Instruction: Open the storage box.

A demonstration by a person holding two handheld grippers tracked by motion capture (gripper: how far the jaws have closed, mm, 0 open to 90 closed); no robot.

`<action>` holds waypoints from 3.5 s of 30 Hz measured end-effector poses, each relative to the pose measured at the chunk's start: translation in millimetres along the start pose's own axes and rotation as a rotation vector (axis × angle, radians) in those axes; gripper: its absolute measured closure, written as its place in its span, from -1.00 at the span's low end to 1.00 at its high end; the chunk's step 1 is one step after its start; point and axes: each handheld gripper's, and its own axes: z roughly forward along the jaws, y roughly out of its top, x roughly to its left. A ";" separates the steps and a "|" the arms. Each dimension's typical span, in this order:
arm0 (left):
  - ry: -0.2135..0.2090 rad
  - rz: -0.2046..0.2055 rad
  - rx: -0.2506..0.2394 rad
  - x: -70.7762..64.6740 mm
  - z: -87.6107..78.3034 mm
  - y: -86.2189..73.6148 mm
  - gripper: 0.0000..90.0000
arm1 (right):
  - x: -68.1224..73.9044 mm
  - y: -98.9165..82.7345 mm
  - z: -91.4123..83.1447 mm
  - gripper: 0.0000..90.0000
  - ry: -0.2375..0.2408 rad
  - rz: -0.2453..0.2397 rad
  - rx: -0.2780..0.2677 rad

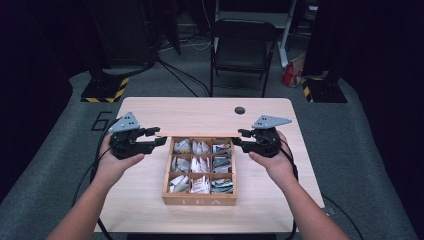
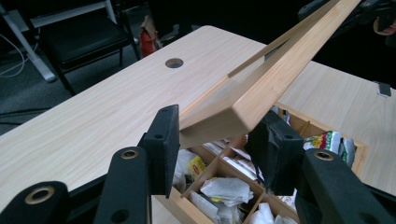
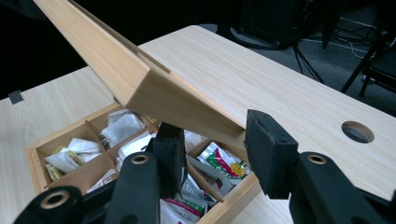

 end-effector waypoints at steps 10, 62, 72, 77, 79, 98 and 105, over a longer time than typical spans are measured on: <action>0.030 -0.004 0.038 13.5 24.6 -7.8 0.17 | -3.1 5.3 1.6 0.29 -0.009 0.013 -0.008; 0.076 -0.069 0.036 44.3 54.6 4.1 0.36 | -36.3 7.5 37.7 0.14 -0.084 0.014 0.022; 0.070 -0.072 0.026 50.2 57.6 6.6 0.37 | -41.6 6.6 51.7 0.15 -0.078 0.018 0.043; 0.064 -0.086 0.018 53.8 59.2 7.2 0.37 | -44.9 5.9 57.7 0.21 -0.067 0.043 0.044; 0.070 -0.087 0.009 54.5 60.3 7.3 0.37 | -47.8 5.4 59.8 0.25 -0.060 0.044 0.042; 0.055 -0.101 -0.009 61.8 65.0 4.1 0.36 | -54.2 6.5 67.1 0.38 -0.052 0.056 0.047; 0.058 -0.105 0.022 65.9 75.3 -3.9 0.35 | -57.0 6.9 68.8 0.39 -0.050 0.072 0.040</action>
